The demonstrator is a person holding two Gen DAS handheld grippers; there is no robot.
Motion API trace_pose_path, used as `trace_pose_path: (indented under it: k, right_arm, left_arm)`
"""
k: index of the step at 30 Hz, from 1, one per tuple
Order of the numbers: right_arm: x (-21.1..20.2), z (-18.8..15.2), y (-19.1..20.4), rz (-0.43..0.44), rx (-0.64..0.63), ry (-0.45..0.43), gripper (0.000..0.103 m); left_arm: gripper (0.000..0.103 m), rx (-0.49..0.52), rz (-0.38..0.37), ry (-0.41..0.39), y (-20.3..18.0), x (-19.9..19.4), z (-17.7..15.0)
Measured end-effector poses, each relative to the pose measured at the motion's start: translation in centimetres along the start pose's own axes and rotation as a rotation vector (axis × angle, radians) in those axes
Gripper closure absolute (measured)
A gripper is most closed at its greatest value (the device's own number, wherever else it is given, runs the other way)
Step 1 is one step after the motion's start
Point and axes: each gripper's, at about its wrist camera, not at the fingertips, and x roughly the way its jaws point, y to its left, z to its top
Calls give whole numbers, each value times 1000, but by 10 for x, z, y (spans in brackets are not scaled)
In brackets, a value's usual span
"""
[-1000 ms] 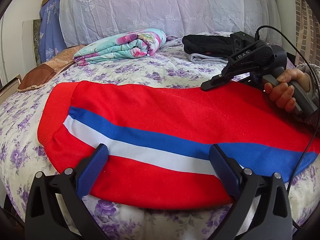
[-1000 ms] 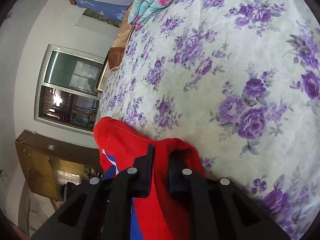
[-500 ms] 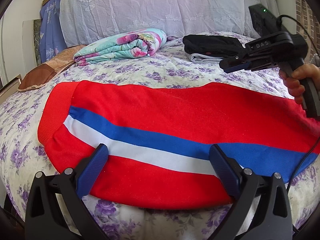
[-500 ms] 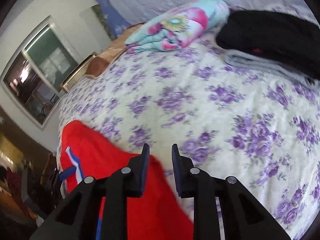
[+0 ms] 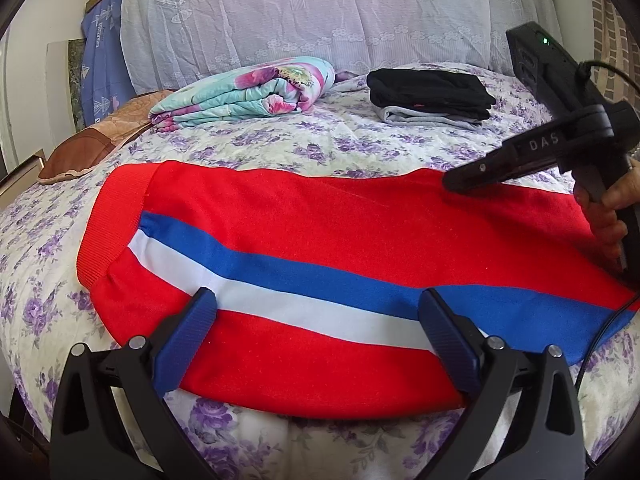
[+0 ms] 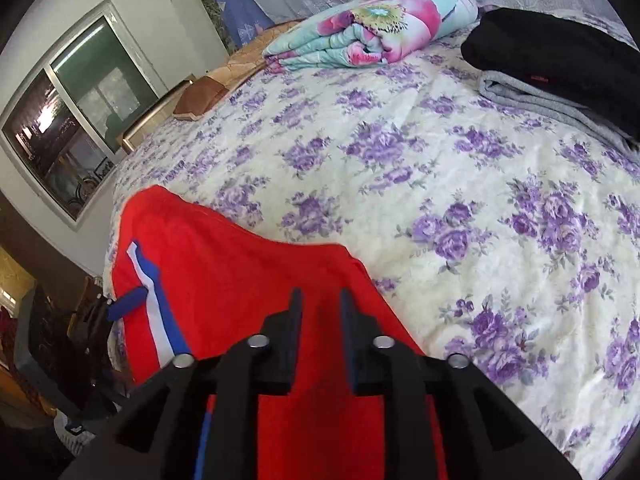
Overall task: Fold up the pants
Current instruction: 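Smooth the folded pants with the left tool while the right tool withdraws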
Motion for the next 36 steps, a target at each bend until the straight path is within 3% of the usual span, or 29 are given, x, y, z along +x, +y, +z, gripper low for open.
trace_pose_path:
  k: [3, 5, 7, 10, 12, 15, 19, 21, 24, 31, 36]
  right_arm:
    - [-2, -2, -10, 49, 50, -16, 77]
    - [-13, -4, -6, 53, 66, -51, 71]
    - [-24, -9, 0, 49, 48, -85, 54]
    - [-37, -18, 4, 14, 27, -126, 41]
    - [-38, -21, -3, -2, 41, -127, 39]
    - [-27, -24, -23, 38, 116, -106, 38]
    - [-25, -23, -32, 72, 163, -116, 38]
    - [-29, -24, -30, 61, 166, -126, 38]
    - [-51, -34, -28, 59, 207, -184, 37]
    - [-147, -116, -28, 60, 304, -430, 27]
    - [-215, -200, -51, 17, 540, -532, 23]
  left_arm:
    - [5, -32, -7, 34, 5, -1, 8]
    - [5, -90, -49, 39, 19, -7, 20]
    - [5, -168, -62, 15, 39, -14, 34]
    - [5, -275, -85, 2, 70, -11, 54]
    - [5, -314, -73, 34, 84, 5, 60]
    - [5, -248, 27, 134, 87, 47, 60]
    - [5, -141, 173, 155, 65, 54, 61]
    - [5, -121, 194, 150, 62, 52, 60]
    - [5, -159, 166, 101, 66, 38, 57]
    - [5, -274, 71, -6, 62, -5, 43]
    - [5, -245, -41, 9, 38, -11, 38]
